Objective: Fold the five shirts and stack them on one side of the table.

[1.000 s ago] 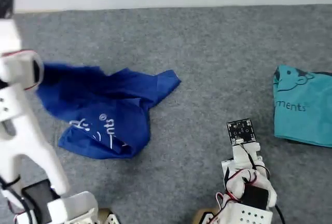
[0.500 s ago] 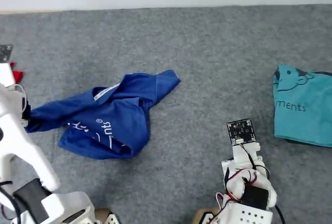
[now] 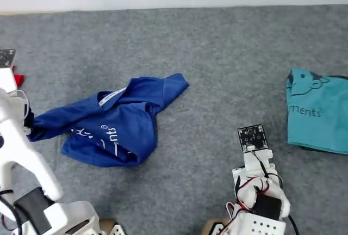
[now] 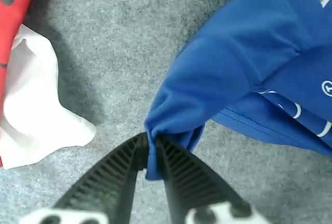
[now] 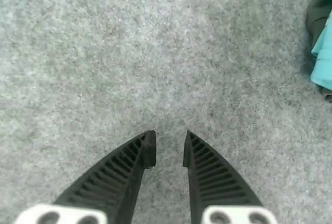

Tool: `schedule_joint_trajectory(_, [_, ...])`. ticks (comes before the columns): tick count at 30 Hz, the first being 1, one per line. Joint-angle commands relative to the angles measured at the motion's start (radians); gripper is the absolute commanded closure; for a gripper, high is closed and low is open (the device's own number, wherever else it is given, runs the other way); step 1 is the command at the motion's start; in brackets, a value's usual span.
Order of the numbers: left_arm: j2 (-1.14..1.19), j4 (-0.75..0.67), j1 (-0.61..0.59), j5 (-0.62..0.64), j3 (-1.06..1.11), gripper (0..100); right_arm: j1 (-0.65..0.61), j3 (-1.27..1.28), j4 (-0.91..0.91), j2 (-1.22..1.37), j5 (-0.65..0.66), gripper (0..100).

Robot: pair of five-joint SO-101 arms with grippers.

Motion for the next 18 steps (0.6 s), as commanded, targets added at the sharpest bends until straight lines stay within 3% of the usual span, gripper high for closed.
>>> schedule_joint_trajectory(1, [-0.014,0.012,-0.005,-0.006,-0.005,100,-0.002,0.008,-0.073,-0.008,0.011,89.8])
schedule_joint_trajectory(6, [-0.015,0.034,-0.006,-0.005,-0.005,100,0.004,-0.110,-0.206,-0.005,-0.006,90.6])
schedule_joint_trajectory(10, [-0.015,0.048,-0.008,-0.005,-0.007,100,-0.050,-0.204,-0.110,-0.005,0.014,96.2])
schedule_joint_trajectory(18, [-0.015,0.046,-0.006,0.058,-0.007,100,-0.148,-0.445,0.016,0.131,0.018,94.3])
